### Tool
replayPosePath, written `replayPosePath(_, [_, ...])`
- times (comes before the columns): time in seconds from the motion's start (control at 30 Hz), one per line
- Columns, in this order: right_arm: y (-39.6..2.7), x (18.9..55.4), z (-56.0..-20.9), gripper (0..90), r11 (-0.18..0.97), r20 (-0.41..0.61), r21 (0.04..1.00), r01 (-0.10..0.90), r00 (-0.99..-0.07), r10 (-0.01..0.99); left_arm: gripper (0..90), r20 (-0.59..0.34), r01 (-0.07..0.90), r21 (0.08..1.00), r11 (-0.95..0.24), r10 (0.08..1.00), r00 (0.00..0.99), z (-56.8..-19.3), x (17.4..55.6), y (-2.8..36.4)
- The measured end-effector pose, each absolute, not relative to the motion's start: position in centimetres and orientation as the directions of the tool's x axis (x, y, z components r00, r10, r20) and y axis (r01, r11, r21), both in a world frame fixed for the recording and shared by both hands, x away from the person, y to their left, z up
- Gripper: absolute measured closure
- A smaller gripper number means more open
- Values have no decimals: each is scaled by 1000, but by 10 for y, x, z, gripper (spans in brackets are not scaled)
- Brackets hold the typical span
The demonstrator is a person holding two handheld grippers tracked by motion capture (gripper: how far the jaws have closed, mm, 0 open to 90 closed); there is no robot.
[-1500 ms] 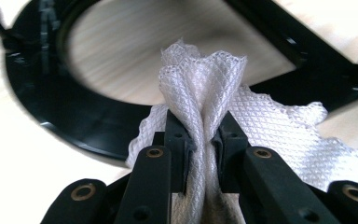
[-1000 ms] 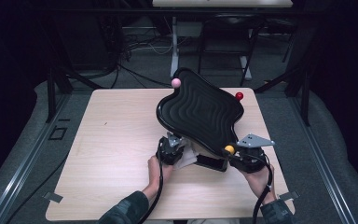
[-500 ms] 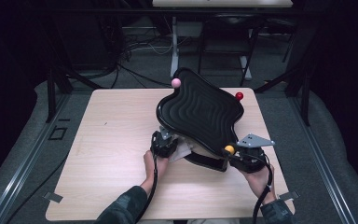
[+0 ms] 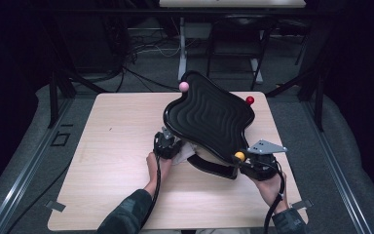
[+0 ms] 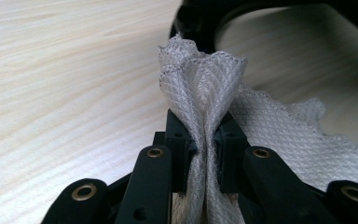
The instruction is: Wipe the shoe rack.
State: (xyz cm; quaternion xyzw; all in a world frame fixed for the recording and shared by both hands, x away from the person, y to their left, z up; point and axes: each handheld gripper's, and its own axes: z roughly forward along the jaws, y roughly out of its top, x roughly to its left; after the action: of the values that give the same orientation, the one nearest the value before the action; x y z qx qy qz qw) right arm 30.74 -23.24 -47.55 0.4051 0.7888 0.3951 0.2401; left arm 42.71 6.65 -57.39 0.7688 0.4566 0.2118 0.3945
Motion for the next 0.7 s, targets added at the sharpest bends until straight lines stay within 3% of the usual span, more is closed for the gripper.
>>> replayPosePath(0.7, [-232, 307, -476, 598, 359, -58, 818, 450, -556, 829, 789, -28, 495, 798, -343, 800, 599, -576, 376, 36])
